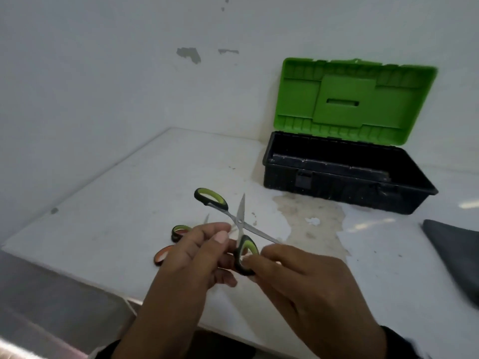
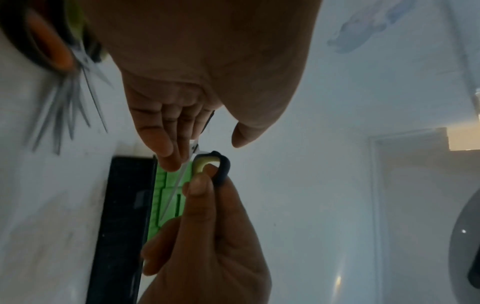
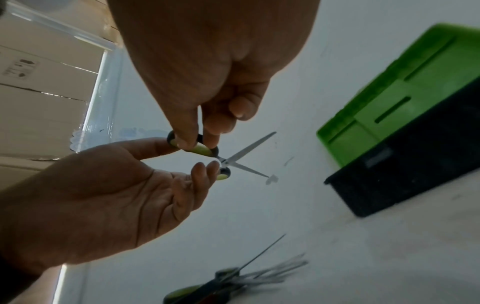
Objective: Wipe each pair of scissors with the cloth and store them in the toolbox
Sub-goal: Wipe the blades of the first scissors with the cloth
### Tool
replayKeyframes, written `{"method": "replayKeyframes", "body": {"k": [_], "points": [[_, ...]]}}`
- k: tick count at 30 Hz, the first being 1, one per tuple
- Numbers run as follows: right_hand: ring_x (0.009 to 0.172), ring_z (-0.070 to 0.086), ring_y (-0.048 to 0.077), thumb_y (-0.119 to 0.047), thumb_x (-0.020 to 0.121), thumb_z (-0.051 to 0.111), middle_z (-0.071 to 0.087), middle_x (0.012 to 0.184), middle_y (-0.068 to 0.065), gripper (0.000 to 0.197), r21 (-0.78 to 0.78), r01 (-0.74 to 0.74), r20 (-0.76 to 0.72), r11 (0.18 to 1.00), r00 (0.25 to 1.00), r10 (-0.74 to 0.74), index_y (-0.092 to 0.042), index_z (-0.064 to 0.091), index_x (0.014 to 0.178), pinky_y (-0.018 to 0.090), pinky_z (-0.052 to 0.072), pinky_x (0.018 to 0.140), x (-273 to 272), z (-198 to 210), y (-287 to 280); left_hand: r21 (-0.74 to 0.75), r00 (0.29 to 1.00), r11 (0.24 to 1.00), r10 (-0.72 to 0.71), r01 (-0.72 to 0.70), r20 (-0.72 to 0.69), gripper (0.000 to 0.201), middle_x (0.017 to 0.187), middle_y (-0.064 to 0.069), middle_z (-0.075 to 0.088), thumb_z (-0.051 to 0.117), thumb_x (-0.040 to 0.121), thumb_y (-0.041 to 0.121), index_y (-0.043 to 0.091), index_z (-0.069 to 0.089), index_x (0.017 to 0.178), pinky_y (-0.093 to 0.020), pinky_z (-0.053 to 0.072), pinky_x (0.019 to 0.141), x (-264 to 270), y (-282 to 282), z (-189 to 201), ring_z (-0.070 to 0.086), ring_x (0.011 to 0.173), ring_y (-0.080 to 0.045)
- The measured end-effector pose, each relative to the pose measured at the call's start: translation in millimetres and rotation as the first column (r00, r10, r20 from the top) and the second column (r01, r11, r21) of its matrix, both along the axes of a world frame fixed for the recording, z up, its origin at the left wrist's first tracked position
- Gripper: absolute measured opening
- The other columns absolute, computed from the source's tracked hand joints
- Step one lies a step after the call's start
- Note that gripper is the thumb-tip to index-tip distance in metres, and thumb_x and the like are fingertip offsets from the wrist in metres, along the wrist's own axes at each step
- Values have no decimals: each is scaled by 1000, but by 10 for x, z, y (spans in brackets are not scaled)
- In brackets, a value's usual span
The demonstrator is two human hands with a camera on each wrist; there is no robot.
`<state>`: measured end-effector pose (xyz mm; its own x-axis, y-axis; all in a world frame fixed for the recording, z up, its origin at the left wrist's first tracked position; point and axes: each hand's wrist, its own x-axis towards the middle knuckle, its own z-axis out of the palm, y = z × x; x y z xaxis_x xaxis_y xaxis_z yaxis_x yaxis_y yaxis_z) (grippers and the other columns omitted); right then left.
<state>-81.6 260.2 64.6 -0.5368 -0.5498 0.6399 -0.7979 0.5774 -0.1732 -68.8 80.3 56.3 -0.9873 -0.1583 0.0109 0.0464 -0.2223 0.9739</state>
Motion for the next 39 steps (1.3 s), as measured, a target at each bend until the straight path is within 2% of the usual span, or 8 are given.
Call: {"method": "replayKeyframes", "body": {"k": [4, 10, 14, 20, 26, 30, 34, 39], "points": [[53, 55, 15, -28, 97, 58, 70, 88, -1, 23, 117, 109, -106, 987, 990, -97, -23, 69, 117, 25, 48, 45, 145, 119, 478, 71, 996, 995, -79, 76, 29, 19, 77, -13, 73, 49, 95, 22, 12, 63, 103, -38, 54, 57, -201, 486, 169, 70, 65, -27], [56, 56, 13, -24, 94, 62, 72, 97, 1, 20, 249, 248, -148, 936, 965, -216, -22, 74, 110, 21, 39, 50, 220, 180, 1109, 127, 984, 984, -142, 128, 106, 19, 73, 4, 73, 49, 99, 24, 21, 68, 103, -40, 54, 64, -463, 1262, 215, 74, 80, -27], [58, 59, 15, -19, 90, 66, 72, 103, 3, 18, 240, 322, -139, 916, 945, -295, -19, 75, 106, 25, 44, 47, 173, 62, 1431, 141, 977, 977, -177, 160, 116, 23, 89, -7, 76, 42, 104, 25, 25, 65, 108, -37, 54, 61, -573, 1725, 212, 73, 75, -25], [67, 65, 4, -39, 89, 63, 72, 98, -14, 30, 186, 267, 164, 946, 940, -298, -34, 65, 118, 23, 54, 53, 203, 123, 1773, 89, 978, 979, -192, 185, 77, 22, 68, -17, 57, 38, 105, 27, 23, 60, 108, -33, 53, 52, -657, 2179, 154, 60, 55, -23], [58, 51, -3, -68, 82, 43, 55, 66, -20, 30, 367, 566, 296, 738, 681, -669, -41, 55, 84, 14, 38, 55, 83, 247, 2598, -65, 983, 982, -177, 180, 51, 11, 57, -14, 60, 41, 103, 18, 14, 50, 106, -31, 49, 45, -834, 2271, 7, 56, 46, -23], [78, 50, 5, -55, 82, 58, 55, 91, -17, 30, 625, 520, 303, 582, 525, -795, -38, 56, 106, 15, 35, 62, -135, 108, 3044, -112, 985, 979, -164, 168, 44, 8, 59, -16, 59, 42, 100, 14, 14, 49, 104, -33, 48, 44, -906, 2317, -56, 57, 47, -24], [83, 58, 11, -55, 80, 61, 59, 95, -12, 31, 678, 407, 377, 612, 522, -765, -34, 56, 102, 27, 51, 73, -338, -19, 3147, -149, 988, 976, -155, 157, 22, 15, 72, -25, 60, 44, 102, 29, 16, 49, 95, -31, 48, 41, -913, 2363, -49, 58, 46, -25], [71, 59, 8, -75, 75, 52, 62, 77, -9, 53, 665, 397, 442, 632, 473, -762, -25, 63, 87, 27, 49, 65, -473, 99, 3117, -157, 990, 978, -139, 137, -3, 17, 81, -24, 57, 44, 103, 34, 20, 52, 97, -33, 50, 42, -923, 2370, -57, 60, 46, -24]]}}
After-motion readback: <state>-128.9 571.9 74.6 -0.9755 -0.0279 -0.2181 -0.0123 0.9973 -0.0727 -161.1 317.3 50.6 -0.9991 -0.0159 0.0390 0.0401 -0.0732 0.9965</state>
